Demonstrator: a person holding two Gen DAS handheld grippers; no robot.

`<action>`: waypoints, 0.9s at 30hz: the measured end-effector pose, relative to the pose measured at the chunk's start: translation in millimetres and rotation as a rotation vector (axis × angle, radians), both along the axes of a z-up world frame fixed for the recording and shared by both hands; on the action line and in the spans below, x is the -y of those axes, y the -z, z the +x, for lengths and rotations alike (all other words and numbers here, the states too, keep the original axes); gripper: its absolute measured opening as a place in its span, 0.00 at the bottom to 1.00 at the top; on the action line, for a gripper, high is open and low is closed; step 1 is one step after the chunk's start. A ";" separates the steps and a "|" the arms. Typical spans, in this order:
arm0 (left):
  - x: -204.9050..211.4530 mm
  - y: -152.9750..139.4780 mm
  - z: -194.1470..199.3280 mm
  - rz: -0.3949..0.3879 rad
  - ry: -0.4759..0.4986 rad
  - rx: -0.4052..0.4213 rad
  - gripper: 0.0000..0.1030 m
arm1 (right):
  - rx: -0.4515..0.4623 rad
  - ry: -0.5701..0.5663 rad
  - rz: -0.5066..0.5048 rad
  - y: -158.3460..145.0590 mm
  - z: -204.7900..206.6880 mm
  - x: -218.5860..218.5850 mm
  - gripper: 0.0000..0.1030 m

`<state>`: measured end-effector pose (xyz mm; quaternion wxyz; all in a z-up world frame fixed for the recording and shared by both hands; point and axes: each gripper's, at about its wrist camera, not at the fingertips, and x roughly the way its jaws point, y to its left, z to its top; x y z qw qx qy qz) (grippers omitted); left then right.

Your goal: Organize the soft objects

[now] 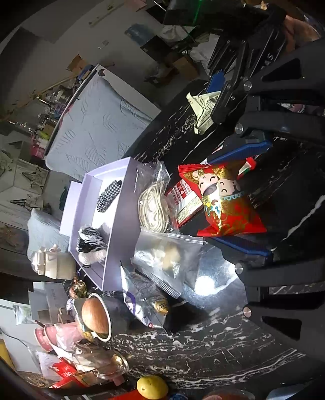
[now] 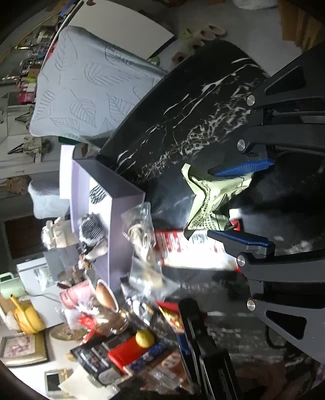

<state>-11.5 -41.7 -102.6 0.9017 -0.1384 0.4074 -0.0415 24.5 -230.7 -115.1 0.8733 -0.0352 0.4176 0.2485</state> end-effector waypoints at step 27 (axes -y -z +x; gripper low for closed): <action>3.6 -96.0 -2.4 0.092 0.075 0.289 0.53 | 0.197 -0.069 0.101 -85.6 -18.8 -10.9 0.39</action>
